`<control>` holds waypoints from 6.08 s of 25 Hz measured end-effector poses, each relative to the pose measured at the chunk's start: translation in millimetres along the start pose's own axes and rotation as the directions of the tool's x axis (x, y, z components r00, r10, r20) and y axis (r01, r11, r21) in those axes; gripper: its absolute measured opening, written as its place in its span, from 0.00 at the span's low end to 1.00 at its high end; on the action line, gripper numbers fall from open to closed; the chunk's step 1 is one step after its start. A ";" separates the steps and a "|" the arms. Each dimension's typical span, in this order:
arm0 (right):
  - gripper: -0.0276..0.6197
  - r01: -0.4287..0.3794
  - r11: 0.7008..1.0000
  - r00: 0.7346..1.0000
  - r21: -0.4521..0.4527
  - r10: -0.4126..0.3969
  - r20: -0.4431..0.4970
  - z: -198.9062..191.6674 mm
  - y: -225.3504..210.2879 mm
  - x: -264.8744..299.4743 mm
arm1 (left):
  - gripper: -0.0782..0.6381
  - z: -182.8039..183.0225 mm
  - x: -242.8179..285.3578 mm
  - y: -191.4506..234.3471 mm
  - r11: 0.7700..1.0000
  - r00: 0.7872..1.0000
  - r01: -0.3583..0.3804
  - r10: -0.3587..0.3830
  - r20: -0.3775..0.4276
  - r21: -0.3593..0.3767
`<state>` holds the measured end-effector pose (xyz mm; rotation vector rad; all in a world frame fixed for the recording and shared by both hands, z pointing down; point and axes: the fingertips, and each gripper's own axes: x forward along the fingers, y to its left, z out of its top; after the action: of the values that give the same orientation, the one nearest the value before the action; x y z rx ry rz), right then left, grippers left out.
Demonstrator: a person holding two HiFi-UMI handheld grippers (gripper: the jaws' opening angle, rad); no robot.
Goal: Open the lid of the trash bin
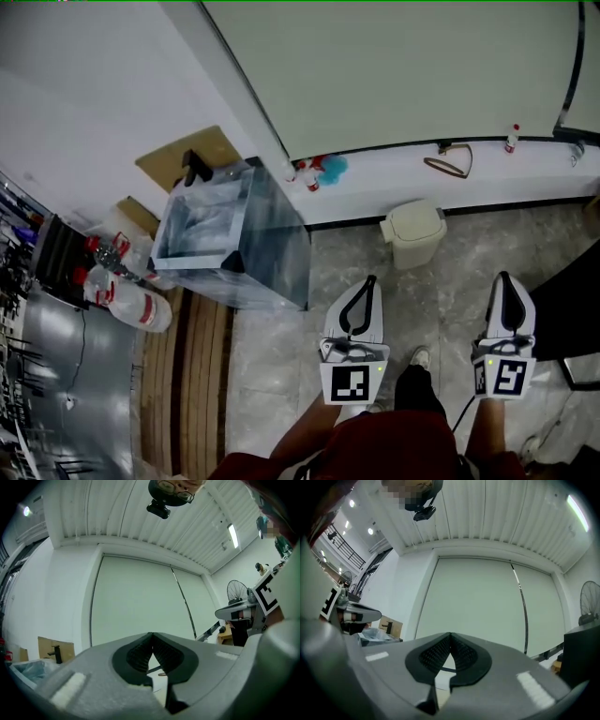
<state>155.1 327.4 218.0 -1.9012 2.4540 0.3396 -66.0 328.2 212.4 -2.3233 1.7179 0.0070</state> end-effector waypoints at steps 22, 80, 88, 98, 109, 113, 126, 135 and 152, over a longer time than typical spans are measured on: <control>0.04 0.026 0.998 0.999 0.055 -0.024 -0.033 -57.5 -155.5 116.5 | 0.12 -19.3 196.9 -72.4 0.998 0.999 0.034 -0.036 -0.039 -0.047; 0.04 -0.502 0.858 0.827 0.107 0.513 -0.231 -233.5 -60.0 498.4 | 0.12 -246.8 394.9 98.3 0.897 0.843 -0.423 0.338 -0.418 -0.126; 0.05 -0.530 0.831 0.774 0.171 0.556 -0.303 -301.9 -76.1 492.2 | 0.12 -302.2 387.8 59.2 0.878 0.770 -0.464 0.333 -0.544 -0.119; 0.10 -0.489 0.828 0.668 0.275 0.558 -0.493 -422.3 -89.3 461.3 | 0.12 -379.3 367.5 -9.3 0.855 0.672 -0.484 0.224 -0.706 -0.189; 0.19 -0.465 0.821 0.494 0.331 0.551 -0.672 -560.3 -95.4 429.3 | 0.12 -462.8 343.9 -63.6 0.824 0.550 -0.517 0.115 -0.827 -0.229; 0.21 -0.473 0.810 0.419 0.347 0.553 -0.720 -606.2 -93.7 416.3 | 0.12 -492.8 335.6 -78.6 0.806 0.492 -0.545 0.083 -0.867 -0.233; 0.24 -0.457 0.795 0.212 0.399 0.533 -0.819 -727.2 -79.9 399.7 | 0.12 -584.9 286.0 -133.3 0.728 0.267 -0.625 -0.140 -0.954 -0.282; 0.25 -0.427 0.811 0.120 0.401 0.490 -0.863 -784.7 -79.5 395.8 | 0.12 -623.1 267.2 -160.1 0.679 0.162 -0.666 -0.272 -0.948 -0.309; 0.29 -0.454 0.781 0.050 0.428 0.502 -0.863 -801.7 -82.3 394.4 | 0.12 -635.8 276.5 -169.2 0.656 0.159 -0.679 -0.306 -0.939 -0.329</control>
<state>226.4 -214.7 929.4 -1.1851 3.7274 -1.4479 85.6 -15.1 819.5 -2.7103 3.2090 -1.4178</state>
